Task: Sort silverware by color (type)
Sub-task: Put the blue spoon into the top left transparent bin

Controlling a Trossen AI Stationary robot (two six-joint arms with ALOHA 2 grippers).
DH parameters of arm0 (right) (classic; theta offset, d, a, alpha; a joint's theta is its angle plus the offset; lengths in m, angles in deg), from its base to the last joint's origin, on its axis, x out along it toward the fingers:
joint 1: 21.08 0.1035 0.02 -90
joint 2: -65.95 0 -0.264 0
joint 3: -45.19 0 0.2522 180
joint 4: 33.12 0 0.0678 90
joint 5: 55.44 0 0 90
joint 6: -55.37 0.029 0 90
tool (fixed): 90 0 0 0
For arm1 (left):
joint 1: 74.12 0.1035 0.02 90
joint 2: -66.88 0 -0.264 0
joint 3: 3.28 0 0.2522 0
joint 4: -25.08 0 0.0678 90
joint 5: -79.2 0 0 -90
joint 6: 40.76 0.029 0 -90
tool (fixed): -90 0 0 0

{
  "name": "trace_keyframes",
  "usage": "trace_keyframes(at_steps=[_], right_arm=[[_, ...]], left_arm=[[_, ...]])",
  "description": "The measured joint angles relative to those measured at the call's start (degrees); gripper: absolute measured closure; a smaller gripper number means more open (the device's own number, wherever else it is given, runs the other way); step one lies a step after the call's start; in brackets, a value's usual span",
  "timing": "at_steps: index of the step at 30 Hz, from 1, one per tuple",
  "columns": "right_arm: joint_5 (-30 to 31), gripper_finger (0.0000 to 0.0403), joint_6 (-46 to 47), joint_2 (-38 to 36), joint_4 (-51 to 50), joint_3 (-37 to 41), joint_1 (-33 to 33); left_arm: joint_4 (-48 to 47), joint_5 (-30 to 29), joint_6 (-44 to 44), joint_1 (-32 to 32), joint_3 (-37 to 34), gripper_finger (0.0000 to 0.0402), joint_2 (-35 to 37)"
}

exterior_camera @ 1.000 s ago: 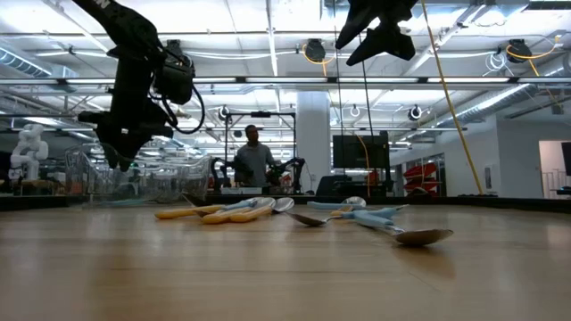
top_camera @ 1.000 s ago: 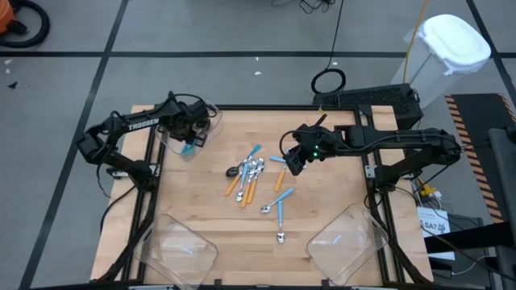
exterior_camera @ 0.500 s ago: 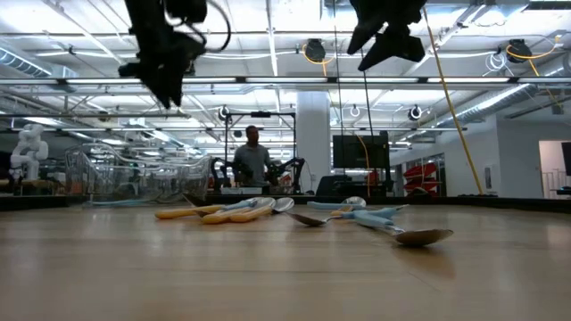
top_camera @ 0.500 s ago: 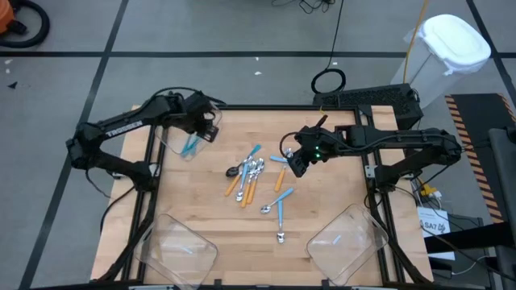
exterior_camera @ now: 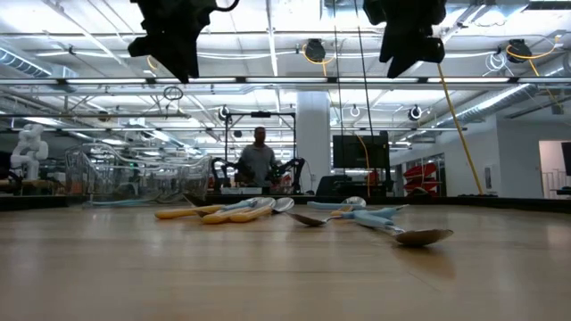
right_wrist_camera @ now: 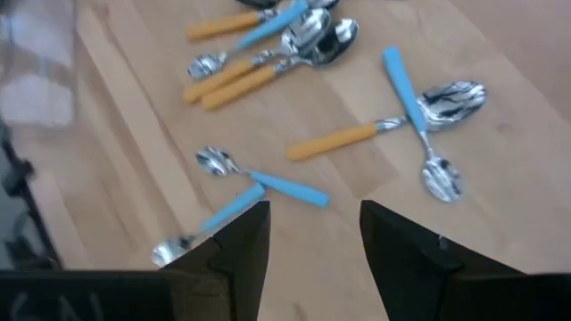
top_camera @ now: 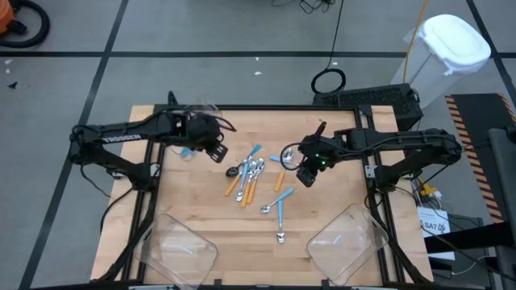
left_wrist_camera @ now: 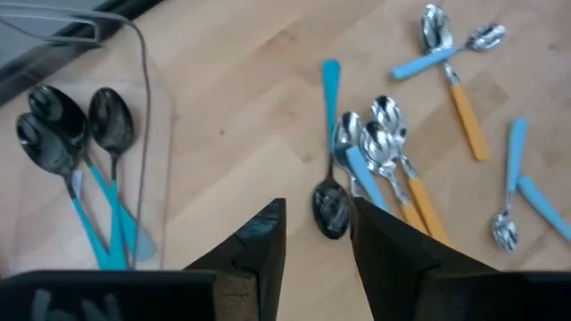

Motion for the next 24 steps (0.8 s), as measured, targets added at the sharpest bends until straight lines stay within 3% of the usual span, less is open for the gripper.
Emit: trace_keyframes(at_steps=[9, 18, 24], right_arm=[[-0.9, 0.0232, -9.1, 0.0, -2.3, 0.0, -2.1], [-1.5, 0.0232, -16.2, -0.7, -10.1, 0.0, -1.5], [-4.5, 0.0232, -19.4, -2.9, -10.5, 0.0, -1.5]], left_arm=[[2.5, -6.7, -5.7, -3.5, 0.0, 0.0275, 0.0], [9.8, -6.9, -0.9, -3.6, 0.0, 0.0275, 0.0], [8.7, -6.0, -5.0, -4.8, -0.1, 0.0275, -1.1]])
